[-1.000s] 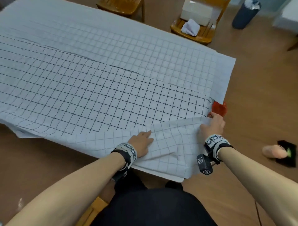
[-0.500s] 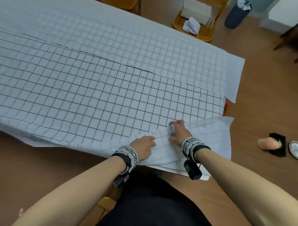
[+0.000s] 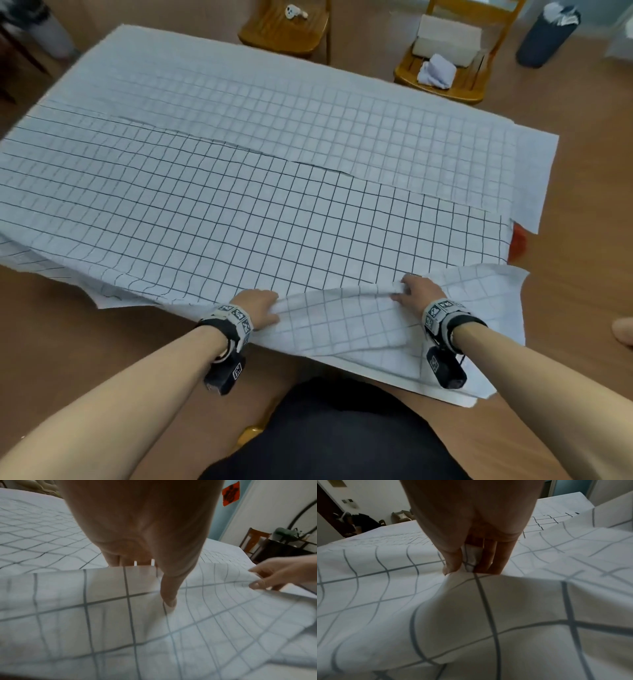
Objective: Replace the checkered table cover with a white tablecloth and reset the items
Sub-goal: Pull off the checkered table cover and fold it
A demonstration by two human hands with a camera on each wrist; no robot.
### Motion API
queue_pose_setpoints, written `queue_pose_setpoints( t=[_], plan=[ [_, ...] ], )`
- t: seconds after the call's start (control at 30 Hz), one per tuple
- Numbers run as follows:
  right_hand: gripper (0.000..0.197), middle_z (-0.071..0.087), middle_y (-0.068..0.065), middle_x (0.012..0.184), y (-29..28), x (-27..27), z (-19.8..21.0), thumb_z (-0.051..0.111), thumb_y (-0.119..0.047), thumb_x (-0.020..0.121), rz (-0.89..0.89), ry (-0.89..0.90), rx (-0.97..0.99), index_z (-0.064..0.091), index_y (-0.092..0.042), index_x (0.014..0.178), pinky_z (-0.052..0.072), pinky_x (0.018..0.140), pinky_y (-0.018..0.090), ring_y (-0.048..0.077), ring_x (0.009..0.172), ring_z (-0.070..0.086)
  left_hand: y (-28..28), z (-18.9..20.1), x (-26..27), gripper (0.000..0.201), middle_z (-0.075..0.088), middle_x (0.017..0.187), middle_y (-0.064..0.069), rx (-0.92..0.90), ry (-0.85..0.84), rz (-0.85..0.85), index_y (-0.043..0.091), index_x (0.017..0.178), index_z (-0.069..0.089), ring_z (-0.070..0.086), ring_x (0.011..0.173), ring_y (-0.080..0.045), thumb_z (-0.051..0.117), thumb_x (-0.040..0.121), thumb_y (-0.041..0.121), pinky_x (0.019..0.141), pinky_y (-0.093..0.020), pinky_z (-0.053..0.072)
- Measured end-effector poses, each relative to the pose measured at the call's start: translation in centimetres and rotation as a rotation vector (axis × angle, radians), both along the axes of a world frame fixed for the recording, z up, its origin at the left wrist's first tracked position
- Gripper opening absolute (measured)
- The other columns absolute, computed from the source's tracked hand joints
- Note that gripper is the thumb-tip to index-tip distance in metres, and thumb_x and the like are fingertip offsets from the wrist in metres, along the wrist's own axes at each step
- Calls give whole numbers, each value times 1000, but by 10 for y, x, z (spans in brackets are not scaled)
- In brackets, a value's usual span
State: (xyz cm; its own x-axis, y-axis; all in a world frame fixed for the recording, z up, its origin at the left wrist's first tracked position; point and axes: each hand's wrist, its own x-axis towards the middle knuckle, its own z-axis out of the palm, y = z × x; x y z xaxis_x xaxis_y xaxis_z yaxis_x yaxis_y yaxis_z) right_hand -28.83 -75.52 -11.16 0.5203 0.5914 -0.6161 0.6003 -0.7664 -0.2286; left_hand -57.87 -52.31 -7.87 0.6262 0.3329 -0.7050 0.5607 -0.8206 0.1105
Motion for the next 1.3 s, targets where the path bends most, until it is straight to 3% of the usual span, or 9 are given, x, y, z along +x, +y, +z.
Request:
queue_pose_setpoints(
  t=[0.13, 0.37, 0.7, 0.77, 0.83, 0.9, 0.97, 1.1, 1.3],
  plan=[
    [31, 60, 5, 98, -4, 14, -1, 58, -43, 96, -32, 6, 6, 50, -15, 104, 41, 69, 32, 24, 86, 56, 22, 25, 39, 22, 60, 101, 0, -12, -1, 15, 21, 102, 53, 57, 91, -20, 54, 93, 41, 75, -33, 46],
    [29, 59, 3, 85, 1, 16, -2, 48, -40, 99, 47, -9, -6, 51, -16, 83, 40, 64, 32, 23, 81, 58, 48, 53, 77, 22, 56, 86, 3, 112, -86, 2, 21, 91, 48, 53, 80, -18, 51, 98, 42, 61, -29, 35],
    [34, 57, 0, 73, -9, 24, 20, 50, -36, 99, -239, -1, 75, 50, -18, 72, 35, 54, 27, 18, 69, 55, 71, 8, 124, 21, 57, 95, -1, 69, -75, -33, 17, 102, 52, 54, 84, -21, 40, 103, 34, 68, -31, 40],
    [25, 64, 2, 82, -11, 32, 34, 50, -28, 99, -293, -55, 137, 62, -14, 81, 40, 59, 28, 23, 79, 60, 75, -3, 130, 20, 55, 92, 0, 43, -70, -82, 17, 99, 52, 53, 84, -20, 39, 102, 32, 68, -30, 40],
    [23, 68, 8, 112, -11, 38, 45, 49, -19, 99, -389, -114, 223, 69, -10, 107, 47, 81, 32, 27, 101, 61, 80, -12, 137, 19, 57, 91, 0, 63, -74, -138, 18, 94, 51, 54, 83, -20, 38, 101, 29, 67, -30, 40],
    [38, 52, 7, 143, -9, 40, 52, 50, -14, 98, -458, -122, 264, 55, -11, 135, 38, 105, 35, 27, 129, 49, 86, -17, 145, 19, 59, 91, 0, 103, -79, -187, 18, 93, 53, 57, 82, -19, 36, 100, 25, 67, -31, 43],
    [55, 29, 5, 160, -4, 37, 58, 52, -13, 97, -476, -120, 268, 37, -11, 150, 26, 116, 35, 23, 146, 30, 94, -19, 151, 18, 61, 93, -1, 120, -73, -245, 16, 100, 55, 58, 83, -20, 37, 98, 21, 68, -32, 45],
    [67, 5, 1, 167, 3, 15, 64, 52, -10, 96, -530, -172, 260, 22, -15, 156, 25, 115, 34, 19, 151, 14, 112, -22, 164, 21, 60, 101, -5, 125, -34, -306, 13, 112, 49, 56, 88, -24, 41, 94, 19, 71, -34, 45],
    [65, 7, 0, 166, -15, -24, 55, 49, -16, 98, -567, -101, 164, 21, -16, 157, 25, 117, 37, 21, 150, 17, 117, -23, 188, 25, 61, 106, -4, 85, 17, -384, 16, 112, 54, 55, 88, -23, 43, 92, 27, 75, -30, 46]
  ],
)
